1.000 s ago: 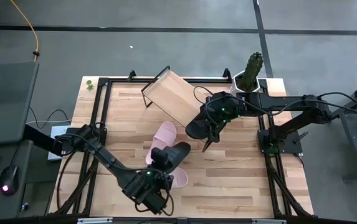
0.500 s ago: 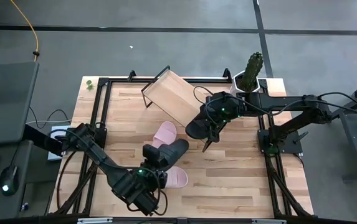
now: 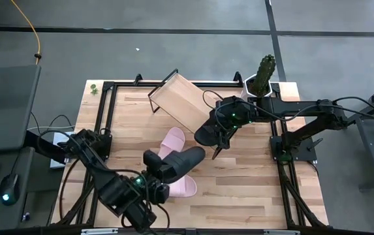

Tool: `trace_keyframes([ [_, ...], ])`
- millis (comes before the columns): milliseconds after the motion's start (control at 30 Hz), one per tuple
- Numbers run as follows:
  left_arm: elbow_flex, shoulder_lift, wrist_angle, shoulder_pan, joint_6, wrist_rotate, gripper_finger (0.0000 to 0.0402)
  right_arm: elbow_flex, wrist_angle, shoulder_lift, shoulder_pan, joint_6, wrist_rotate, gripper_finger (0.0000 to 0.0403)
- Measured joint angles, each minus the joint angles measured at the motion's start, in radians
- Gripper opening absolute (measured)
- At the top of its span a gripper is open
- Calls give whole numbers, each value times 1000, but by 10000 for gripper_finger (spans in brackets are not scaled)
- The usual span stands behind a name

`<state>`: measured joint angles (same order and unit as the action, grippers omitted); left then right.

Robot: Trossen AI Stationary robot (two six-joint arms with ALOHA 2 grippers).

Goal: Pick and place slides into the shelf
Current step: Put the black slipper on the shelf

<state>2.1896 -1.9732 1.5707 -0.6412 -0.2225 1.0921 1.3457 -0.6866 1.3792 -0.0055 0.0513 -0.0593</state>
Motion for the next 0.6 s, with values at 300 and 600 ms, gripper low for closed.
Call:
trace_keyframes([
  [300,12,15,1,30,58,94,0,0,0,0,0,0,0,211],
  [600,11,15,0,110,96,93,0,0,-14,0,0,-33,136,211],
])
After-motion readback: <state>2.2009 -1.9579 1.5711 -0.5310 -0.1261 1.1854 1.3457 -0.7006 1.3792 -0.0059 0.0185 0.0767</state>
